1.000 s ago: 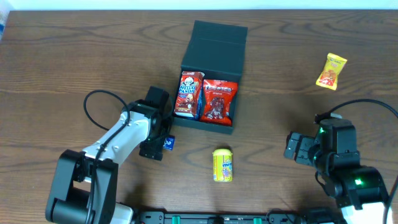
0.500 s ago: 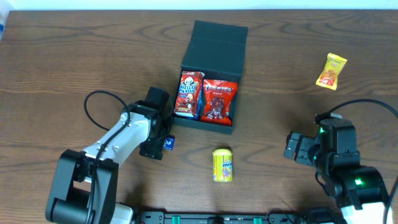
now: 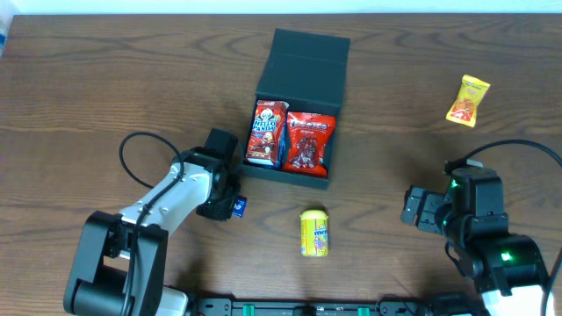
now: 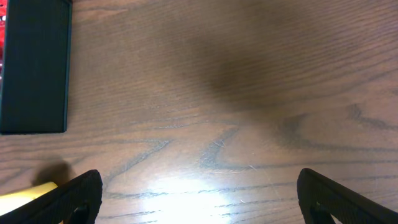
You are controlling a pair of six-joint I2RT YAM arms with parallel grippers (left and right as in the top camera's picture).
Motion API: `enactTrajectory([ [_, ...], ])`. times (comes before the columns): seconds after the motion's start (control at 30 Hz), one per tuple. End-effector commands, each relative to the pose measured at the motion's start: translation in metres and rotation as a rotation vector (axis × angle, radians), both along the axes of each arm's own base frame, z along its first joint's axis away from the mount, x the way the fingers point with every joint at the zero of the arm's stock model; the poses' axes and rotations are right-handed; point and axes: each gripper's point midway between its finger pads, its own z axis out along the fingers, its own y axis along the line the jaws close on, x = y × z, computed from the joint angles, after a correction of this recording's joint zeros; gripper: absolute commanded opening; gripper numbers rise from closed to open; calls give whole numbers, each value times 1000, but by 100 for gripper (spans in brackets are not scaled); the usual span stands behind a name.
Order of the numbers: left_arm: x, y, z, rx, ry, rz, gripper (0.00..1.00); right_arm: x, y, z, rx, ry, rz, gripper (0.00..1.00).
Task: Pack container
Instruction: 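Close the left gripper on the Eclipse mints tin, then carry the mints tin into the box between Panda box and Hacks bag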
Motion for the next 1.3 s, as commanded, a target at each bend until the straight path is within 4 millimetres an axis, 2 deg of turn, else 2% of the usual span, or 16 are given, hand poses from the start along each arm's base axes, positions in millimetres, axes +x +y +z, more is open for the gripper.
enactTrajectory([
  [0.0,-6,7,-7,27,25,7,24,0,-2,1,-9,-3,0,99],
  [0.2,-2,6,0,25,11,-57,12,0,-2,1,-9,-3,0,99],
  [0.27,-2,5,6,25,10,-59,12,0,-2,1,-9,-3,0,99],
  [0.37,7,3,18,19,-31,-138,6,0,-2,1,-9,-3,0,99],
  [0.57,12,10,54,83,-37,-247,6,0,-2,1,-9,-3,0,99],
  [0.7,22,14,87,171,-48,-358,6,0,-2,1,-9,-3,0,99],
  [0.9,50,-19,146,235,-191,-723,6,0,-2,1,-9,-3,0,99],
  [1.0,53,-32,164,262,-226,-846,6,0,-2,1,-9,-3,0,99],
  [1.07,55,-46,175,280,-245,-994,6,0,-2,1,-9,-3,0,99],
  [1.17,53,-63,180,296,-215,-1218,6,0,-2,1,-9,-3,0,99],
  [1.27,56,-70,166,297,-140,-1370,6,0,-2,1,-9,-3,0,99],
])
